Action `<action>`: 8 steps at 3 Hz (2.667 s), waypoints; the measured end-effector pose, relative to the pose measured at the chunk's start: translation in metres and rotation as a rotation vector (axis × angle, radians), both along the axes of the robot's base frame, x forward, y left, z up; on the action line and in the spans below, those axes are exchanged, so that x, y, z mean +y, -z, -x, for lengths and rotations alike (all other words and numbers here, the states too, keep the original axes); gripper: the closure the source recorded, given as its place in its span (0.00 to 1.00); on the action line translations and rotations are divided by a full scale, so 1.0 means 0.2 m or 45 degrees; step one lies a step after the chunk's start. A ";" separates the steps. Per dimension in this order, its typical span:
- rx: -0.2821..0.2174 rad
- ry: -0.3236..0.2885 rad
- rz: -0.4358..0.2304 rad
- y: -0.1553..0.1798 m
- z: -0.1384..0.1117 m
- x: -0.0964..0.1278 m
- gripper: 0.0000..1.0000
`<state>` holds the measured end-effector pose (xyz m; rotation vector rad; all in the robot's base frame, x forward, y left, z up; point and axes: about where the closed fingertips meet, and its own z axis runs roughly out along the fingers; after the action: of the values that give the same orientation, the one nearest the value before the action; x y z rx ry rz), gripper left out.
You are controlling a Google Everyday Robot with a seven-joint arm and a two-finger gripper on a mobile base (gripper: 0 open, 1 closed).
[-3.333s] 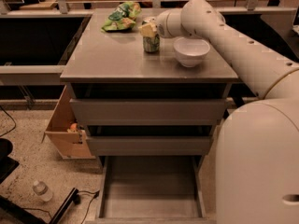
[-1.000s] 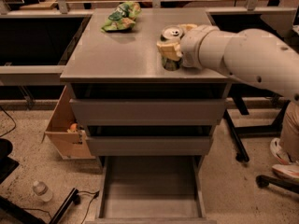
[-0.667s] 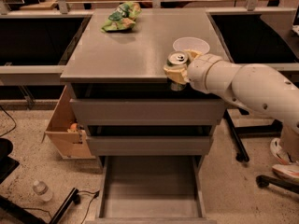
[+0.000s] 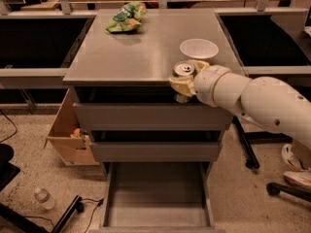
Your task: Place green can into bottom drawer
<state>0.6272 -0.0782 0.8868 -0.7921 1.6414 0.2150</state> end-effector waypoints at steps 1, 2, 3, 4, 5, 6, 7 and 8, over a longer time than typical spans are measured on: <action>0.069 -0.014 0.035 0.11 0.36 0.05 1.00; 0.089 -0.047 0.092 0.33 0.53 0.06 1.00; 0.102 -0.069 0.126 0.71 0.56 0.05 1.00; 0.081 -0.070 0.086 1.05 0.43 0.07 1.00; 0.124 -0.056 0.012 1.43 0.25 0.07 1.00; 0.182 -0.041 0.001 1.53 0.19 0.07 1.00; 0.191 -0.041 0.004 1.55 0.18 0.08 1.00; 0.235 -0.046 -0.014 1.68 0.18 0.11 1.00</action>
Offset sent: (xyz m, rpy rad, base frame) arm -0.1460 0.0089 -0.1220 -0.1188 0.0937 0.0626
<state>0.5913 -0.0555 0.5509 -0.8134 1.7978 0.3308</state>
